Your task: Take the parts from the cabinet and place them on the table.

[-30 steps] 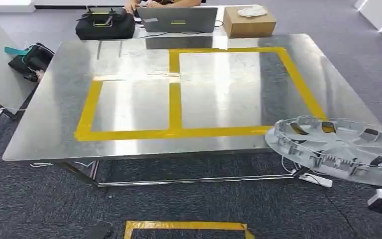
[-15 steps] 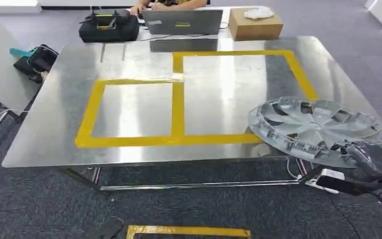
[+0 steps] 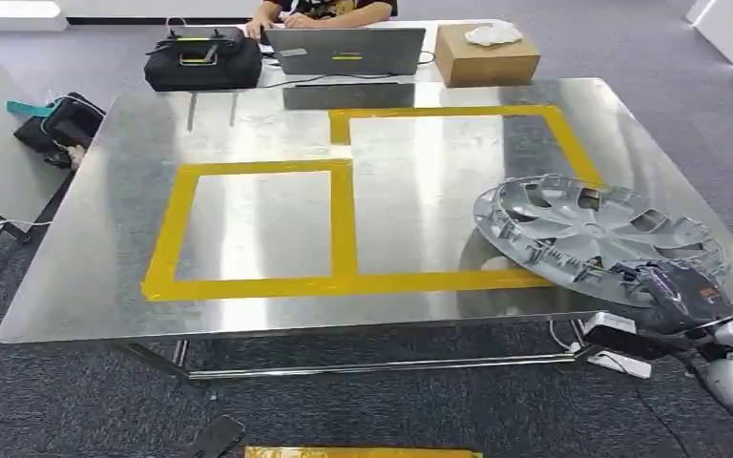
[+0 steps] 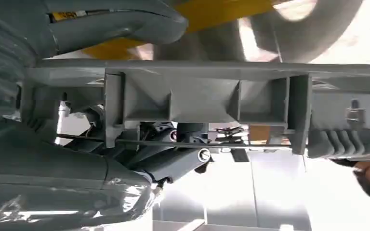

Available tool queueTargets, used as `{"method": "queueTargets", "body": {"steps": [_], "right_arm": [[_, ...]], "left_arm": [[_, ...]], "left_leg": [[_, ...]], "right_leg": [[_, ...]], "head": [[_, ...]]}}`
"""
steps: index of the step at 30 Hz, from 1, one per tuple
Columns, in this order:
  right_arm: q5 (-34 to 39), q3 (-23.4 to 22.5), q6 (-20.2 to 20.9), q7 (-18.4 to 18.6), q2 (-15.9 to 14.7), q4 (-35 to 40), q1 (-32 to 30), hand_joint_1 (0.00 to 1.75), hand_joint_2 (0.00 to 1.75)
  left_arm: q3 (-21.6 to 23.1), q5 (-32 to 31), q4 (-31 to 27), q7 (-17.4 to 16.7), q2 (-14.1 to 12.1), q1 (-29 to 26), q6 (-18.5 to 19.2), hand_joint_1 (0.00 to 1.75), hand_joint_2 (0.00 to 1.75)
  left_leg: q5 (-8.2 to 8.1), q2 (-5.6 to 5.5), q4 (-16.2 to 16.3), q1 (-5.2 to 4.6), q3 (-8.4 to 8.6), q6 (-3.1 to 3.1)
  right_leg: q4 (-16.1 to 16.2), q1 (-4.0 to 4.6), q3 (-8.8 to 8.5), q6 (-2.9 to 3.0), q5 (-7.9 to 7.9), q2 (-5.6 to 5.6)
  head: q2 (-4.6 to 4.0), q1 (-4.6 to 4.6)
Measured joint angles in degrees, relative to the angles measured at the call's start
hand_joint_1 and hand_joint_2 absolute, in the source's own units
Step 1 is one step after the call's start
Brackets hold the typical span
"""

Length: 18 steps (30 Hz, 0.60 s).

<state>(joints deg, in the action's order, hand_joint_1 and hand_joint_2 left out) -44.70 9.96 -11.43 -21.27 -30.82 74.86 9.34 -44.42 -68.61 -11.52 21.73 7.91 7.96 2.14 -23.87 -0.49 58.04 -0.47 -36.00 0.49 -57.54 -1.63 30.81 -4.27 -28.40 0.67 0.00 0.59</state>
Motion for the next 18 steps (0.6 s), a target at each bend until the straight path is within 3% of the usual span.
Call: {"method": "queueTargets", "body": {"steps": [2, 3, 5, 6, 7, 8, 9, 10, 11, 12, 15, 16, 17, 18], "right_arm": [[-0.7, 0.6, 0.5, 0.0, 0.3, -0.4, 1.2, 1.75, 1.75], [-1.1, 1.0, 0.8, 0.0, 0.4, -1.0, 2.1, 1.75, 1.75], [-1.8, 1.8, 1.4, 0.4, 0.6, -2.3, 3.6, 1.75, 1.75], [-2.2, 2.3, 1.5, 0.5, 0.7, -3.1, 4.1, 1.75, 1.75], [-2.5, 2.8, 1.6, 0.5, 0.9, -3.9, 4.6, 1.75, 1.75], [-2.8, 3.4, 1.7, 0.6, 0.9, -4.6, 5.2, 1.75, 1.75], [-3.1, 3.8, 1.9, 0.6, 0.9, -5.2, 6.0, 1.75, 1.75], [-3.4, 4.3, 2.1, 0.7, 0.9, -5.9, 6.8, 1.75, 1.75], [-4.0, 4.9, 2.4, 0.7, 0.9, -6.5, 7.7, 1.75, 1.75], [-4.3, 5.7, 2.5, 0.9, 0.9, -7.3, 8.8, 1.75, 1.75], [-5.5, 7.6, 3.3, 0.9, 0.9, -9.1, 10.7, 1.75, 1.75], [-6.1, 8.5, 3.6, 0.8, 1.0, -10.1, 11.7, 1.75, 1.75], [-6.7, 9.3, 3.6, 0.7, 1.0, -11.0, 12.5, 1.75, 1.75], [-7.2, 10.3, 3.6, 0.5, 1.1, -12.1, 13.5, 1.75, 1.75]], "left_arm": [[0.7, -0.3, 0.0, -0.1, 0.1, 0.1, 0.3, 0.00, 1.75], [0.9, -0.5, 0.0, -0.2, 0.1, 0.3, 0.3, 0.00, 1.75], [1.2, -0.6, 0.0, -0.6, 0.2, 0.6, 0.4, 0.00, 1.75], [1.5, -0.6, 0.0, -0.7, 0.2, 0.6, 0.4, 0.00, 1.75], [1.7, -0.7, 0.0, -0.7, 0.2, 0.6, 0.5, 0.00, 1.75], [2.0, -0.7, 0.0, -0.8, 0.2, 0.6, 0.6, 0.00, 1.75], [2.2, -0.9, 0.0, -0.9, 0.3, 0.7, 0.7, 0.00, 1.75], [2.5, -1.1, 0.0, -1.0, 0.3, 0.7, 0.8, 0.00, 1.75], [2.6, -1.1, 0.0, -1.2, 0.3, 0.8, 0.9, 0.00, 1.75], [2.8, -1.1, 0.0, -1.2, 0.4, 1.0, 1.0, 0.00, 1.75], [3.6, -1.2, 0.0, -1.6, 0.4, 1.1, 1.3, 0.00, 1.75], [3.8, -1.3, -0.1, -1.7, 0.4, 1.2, 1.3, 0.00, 1.75], [4.0, -1.4, -0.2, -1.9, 0.4, 1.3, 1.4, 0.00, 1.75], [4.3, -1.6, -0.2, -2.1, 0.5, 1.5, 1.4, 0.00, 1.75]], "left_leg": [[-0.03, -0.02, -0.5, 0.47, 0.77, 0.79], [-0.24, -0.01, -0.5, 0.45, 0.99, 1.15], [-0.58, -0.01, -0.5, 0.26, 1.27, 1.52], [-0.81, -0.06, -0.5, 0.19, 1.52, 1.63], [-1.08, -0.16, -0.4, 0.13, 1.86, 1.70], [-1.39, -0.29, -0.4, 0.10, 2.36, 1.66], [-1.69, -0.35, -0.4, 0.09, 2.88, 1.58], [-2.04, -0.39, -0.4, 0.09, 3.46, 1.42], [-2.40, -0.40, -0.4, 0.07, 3.84, 1.16], [-2.70, -0.46, -0.3, -0.34, 3.75, 0.74], [-2.46, -0.53, -0.9, -0.01, 3.82, 0.05], [-2.70, -0.53, -0.9, -0.12, 3.96, -0.30], [-3.16, -0.43, -0.3, -0.07, 3.86, -0.71], [-4.84, -0.33, 2.7, -0.05, 2.25, -1.12]], "right_leg": [[-1.5, -0.02, 0.61, -0.40, -0.77, -0.35], [-4.8, 0.02, 2.35, -0.44, -2.26, -0.38], [-14.7, 0.09, 8.02, -0.59, -5.97, -0.38], [-18.4, 0.12, 10.46, -0.54, -6.61, -0.38], [-19.0, 0.17, 11.56, -0.44, -5.69, -0.38], [-16.8, 0.23, 11.10, -0.32, -3.30, -0.37], [-12.7, 0.28, 9.59, -0.10, -0.25, -0.37], [-7.3, 0.35, 7.39, 0.09, 2.90, -0.37], [-2.4, 0.38, 5.39, 0.28, 5.03, -0.39], [-1.1, 0.69, 3.93, 0.44, 3.87, -0.28], [-1.2, 0.98, 4.37, 1.31, 3.96, -0.19], [-0.8, 0.67, 4.12, 1.73, 4.12, -0.16], [-0.5, 0.46, 3.85, 1.94, 4.19, -0.22], [-0.5, 0.35, 3.73, 2.32, 4.07, -0.29]], "head": [[0.00, 0.30], [0.00, 0.50], [0.00, 0.48], [0.00, 0.52], [0.00, 0.55], [0.00, 0.52], [0.00, 0.55], [0.00, 0.55], [0.00, 0.55], [0.00, 0.50], [0.00, 0.42], [0.00, 0.41], [0.00, 0.44], [0.00, -0.16]]}}
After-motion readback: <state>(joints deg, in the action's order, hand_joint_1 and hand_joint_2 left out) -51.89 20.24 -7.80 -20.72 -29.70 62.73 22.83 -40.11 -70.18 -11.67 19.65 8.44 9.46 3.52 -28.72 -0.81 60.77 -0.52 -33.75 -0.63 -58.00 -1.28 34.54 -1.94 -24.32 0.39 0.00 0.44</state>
